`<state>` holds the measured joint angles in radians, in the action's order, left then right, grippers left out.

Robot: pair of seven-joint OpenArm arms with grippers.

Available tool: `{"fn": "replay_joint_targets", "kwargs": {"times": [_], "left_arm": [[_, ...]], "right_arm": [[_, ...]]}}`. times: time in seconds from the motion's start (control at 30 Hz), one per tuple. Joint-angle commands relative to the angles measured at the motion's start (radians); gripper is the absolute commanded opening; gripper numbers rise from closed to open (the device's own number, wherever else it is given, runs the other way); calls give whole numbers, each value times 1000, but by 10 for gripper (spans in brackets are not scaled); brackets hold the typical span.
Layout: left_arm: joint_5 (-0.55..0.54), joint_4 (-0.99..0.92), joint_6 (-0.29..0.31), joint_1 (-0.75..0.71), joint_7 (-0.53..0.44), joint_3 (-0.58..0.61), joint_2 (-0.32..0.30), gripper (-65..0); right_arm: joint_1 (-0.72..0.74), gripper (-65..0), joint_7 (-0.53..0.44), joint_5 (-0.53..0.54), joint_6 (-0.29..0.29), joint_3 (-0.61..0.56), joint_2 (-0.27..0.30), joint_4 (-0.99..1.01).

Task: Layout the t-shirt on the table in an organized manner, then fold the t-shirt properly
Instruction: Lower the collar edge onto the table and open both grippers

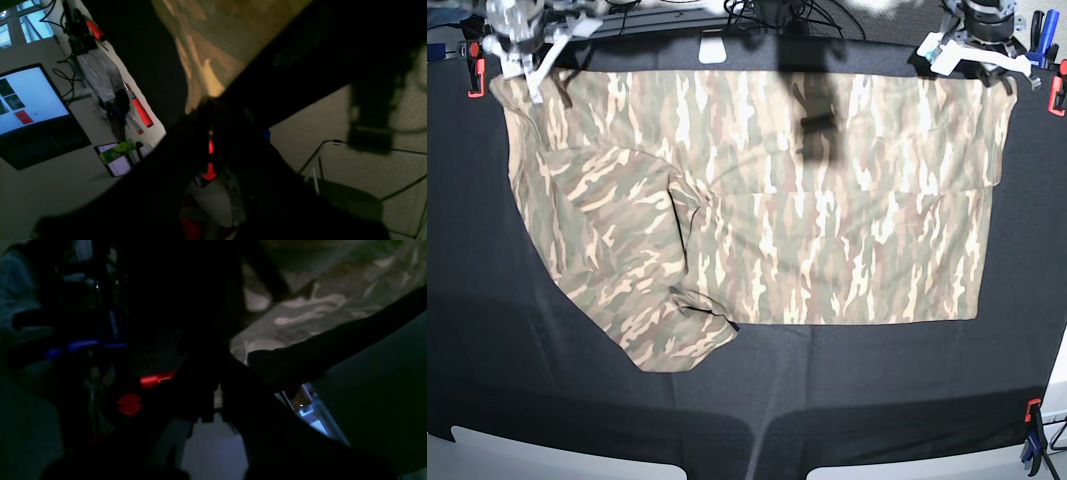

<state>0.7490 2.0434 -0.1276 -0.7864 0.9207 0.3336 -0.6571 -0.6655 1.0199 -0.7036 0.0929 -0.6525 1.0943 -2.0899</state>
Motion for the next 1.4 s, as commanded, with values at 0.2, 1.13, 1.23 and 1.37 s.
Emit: {"fn": "replay_joint_targets", "kwargs": {"times": [0.2,1.13,1.23,1.37], "left_arm": [[18,18,-14,-9,2,-5,-11,-650],[-89,18,-4,-8,2,-5,-3,-387],[-88,18,-5,-8,2,-5,-3,-388],[-85,23,-34,-8,16,-5,-3,-388]], "right_arm": [[-36,-650,66,-82,-3,5,19,-16],[-36,-504,126,-104,181,3,-6,-16],[-34,-382,119,-112,190,3,-23,-16],[-33,-379,106,-196,279,3,-76,-16]]}}
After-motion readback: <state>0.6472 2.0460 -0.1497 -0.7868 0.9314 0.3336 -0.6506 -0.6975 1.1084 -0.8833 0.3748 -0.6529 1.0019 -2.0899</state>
